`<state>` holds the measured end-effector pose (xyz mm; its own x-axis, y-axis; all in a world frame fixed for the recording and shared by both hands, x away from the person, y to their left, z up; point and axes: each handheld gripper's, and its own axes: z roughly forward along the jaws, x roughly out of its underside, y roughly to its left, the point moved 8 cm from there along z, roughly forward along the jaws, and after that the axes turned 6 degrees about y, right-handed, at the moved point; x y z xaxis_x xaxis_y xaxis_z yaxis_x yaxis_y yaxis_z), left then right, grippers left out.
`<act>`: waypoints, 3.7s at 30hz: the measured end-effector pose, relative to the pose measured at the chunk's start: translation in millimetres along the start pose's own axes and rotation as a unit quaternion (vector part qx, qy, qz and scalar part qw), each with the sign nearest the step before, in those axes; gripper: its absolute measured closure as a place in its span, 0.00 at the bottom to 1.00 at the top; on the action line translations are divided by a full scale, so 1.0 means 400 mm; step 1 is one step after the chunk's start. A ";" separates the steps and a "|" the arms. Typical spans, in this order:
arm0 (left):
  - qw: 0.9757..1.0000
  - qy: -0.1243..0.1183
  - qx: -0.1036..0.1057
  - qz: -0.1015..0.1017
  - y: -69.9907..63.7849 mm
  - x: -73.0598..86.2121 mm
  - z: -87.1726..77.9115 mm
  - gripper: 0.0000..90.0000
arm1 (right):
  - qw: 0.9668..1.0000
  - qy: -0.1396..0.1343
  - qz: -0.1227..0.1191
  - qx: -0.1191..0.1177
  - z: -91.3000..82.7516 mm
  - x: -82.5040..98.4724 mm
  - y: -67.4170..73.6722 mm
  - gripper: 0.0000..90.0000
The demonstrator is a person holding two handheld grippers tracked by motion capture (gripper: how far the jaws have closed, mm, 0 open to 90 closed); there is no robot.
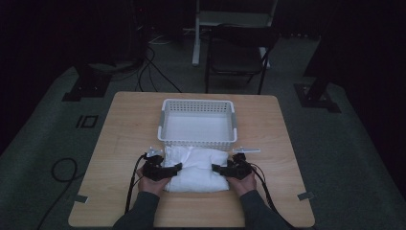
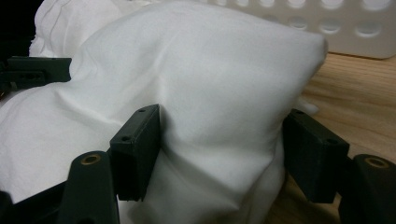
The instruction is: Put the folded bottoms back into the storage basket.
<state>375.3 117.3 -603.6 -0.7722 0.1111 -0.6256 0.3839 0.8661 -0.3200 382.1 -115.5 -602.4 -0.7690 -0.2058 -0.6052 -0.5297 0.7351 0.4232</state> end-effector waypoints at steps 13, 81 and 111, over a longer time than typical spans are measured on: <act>0.999 0.010 0.051 -0.003 -0.010 0.003 -0.003 0.27 | 1.000 0.004 0.008 -0.019 0.002 0.000 0.002 0.43; 0.995 -0.050 0.004 0.088 -0.103 -0.031 -0.148 0.61 | 0.994 -0.043 -0.095 0.015 -0.116 -0.047 0.116 0.77; 0.992 -0.077 0.007 0.100 -0.127 -0.096 -0.209 0.61 | 0.991 -0.066 -0.119 0.015 -0.173 -0.105 0.144 0.77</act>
<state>343.2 109.9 -503.7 -0.5943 0.2035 -0.7781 0.5289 0.8277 -0.1875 359.0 -109.0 -506.0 -0.5692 -0.2906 -0.7691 -0.6776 0.6956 0.2387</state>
